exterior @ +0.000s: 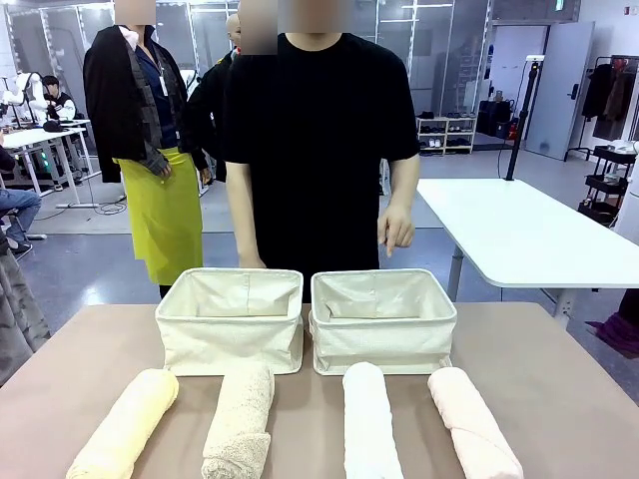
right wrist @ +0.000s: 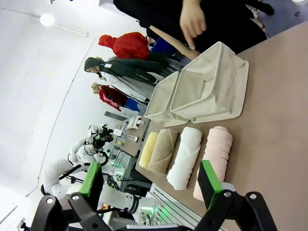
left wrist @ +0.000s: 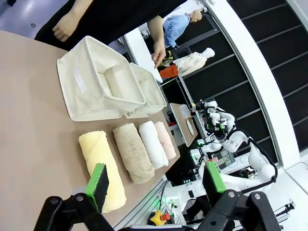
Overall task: Divide the towels into two baskets.
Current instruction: Pick up one hotel-folded towel and place it in the Fabric basket indicated by the person.
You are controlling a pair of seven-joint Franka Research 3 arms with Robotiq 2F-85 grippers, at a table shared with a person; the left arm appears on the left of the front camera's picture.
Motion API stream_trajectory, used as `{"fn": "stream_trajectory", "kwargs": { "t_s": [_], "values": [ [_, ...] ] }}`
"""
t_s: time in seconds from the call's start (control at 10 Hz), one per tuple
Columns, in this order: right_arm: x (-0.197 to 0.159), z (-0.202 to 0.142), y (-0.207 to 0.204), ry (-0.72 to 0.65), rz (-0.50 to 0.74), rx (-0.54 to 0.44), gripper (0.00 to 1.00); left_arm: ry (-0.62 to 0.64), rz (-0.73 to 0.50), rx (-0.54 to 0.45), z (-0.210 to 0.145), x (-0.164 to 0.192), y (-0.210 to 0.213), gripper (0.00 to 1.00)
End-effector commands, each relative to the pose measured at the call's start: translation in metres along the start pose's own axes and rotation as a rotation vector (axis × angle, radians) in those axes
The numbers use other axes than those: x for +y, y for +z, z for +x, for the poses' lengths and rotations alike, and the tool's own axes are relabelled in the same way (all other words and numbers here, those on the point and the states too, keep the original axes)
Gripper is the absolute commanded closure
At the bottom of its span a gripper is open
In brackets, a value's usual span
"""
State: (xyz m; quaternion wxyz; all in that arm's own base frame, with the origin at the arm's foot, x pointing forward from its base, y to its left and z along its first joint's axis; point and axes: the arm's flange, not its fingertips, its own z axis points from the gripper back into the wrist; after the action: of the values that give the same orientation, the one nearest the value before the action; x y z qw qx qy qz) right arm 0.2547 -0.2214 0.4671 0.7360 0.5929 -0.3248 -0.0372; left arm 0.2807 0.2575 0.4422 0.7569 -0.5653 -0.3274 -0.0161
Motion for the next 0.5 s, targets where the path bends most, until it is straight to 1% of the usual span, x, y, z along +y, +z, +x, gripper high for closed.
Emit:
{"fn": "stream_trajectory", "kwargs": {
  "t_s": [0.0, 0.4],
  "values": [
    [0.0036, -0.0001, 0.0018, 0.007, 0.011, -0.003, 0.0, -0.003, -0.011, -0.004, -0.0016, -0.0008, 0.0028, 0.0],
    [0.0036, -0.0001, 0.0018, 0.007, 0.011, -0.003, 0.0, -0.003, -0.011, -0.004, -0.0016, -0.0008, 0.0028, 0.0]
  ]
}}
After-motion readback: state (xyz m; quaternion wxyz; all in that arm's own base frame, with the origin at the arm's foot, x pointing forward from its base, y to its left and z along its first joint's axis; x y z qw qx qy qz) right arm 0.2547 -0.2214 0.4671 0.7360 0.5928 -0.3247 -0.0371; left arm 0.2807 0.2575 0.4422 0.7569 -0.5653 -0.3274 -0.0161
